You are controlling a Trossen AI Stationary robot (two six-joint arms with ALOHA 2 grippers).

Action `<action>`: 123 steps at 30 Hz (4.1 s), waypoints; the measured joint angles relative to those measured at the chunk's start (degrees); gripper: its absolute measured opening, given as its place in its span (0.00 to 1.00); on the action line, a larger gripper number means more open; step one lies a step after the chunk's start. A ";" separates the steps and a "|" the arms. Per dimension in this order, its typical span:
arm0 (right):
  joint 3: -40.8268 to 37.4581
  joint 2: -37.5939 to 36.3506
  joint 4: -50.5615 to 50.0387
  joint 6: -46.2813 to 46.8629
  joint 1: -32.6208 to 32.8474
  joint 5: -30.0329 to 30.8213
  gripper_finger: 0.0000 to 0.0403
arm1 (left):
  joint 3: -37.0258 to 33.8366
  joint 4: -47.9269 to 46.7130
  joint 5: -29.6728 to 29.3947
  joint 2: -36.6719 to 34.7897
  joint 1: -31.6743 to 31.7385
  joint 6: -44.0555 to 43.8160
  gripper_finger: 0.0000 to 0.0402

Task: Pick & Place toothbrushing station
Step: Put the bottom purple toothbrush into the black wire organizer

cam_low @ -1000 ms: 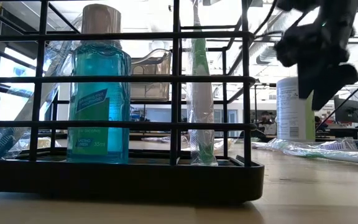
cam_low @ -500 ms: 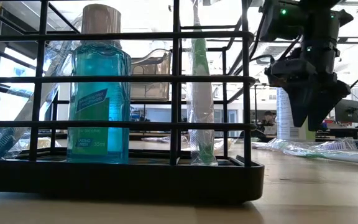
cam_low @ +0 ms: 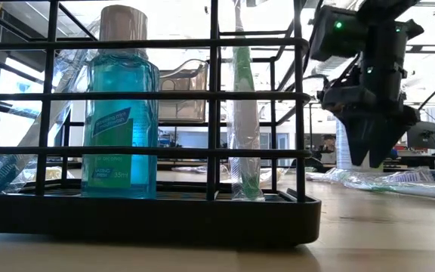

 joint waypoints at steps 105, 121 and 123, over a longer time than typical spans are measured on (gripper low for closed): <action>48.10 -0.25 13.44 -124.86 24.34 51.01 0.01 | 13.46 33.67 42.27 14.36 38.76 -57.84 0.32; 48.10 -0.34 16.23 -129.67 24.10 47.83 0.01 | 13.50 30.01 48.36 16.10 41.27 -63.18 0.32; 48.10 -0.34 16.26 -130.65 23.67 47.21 0.01 | 13.34 29.79 48.48 16.40 41.27 -63.39 0.32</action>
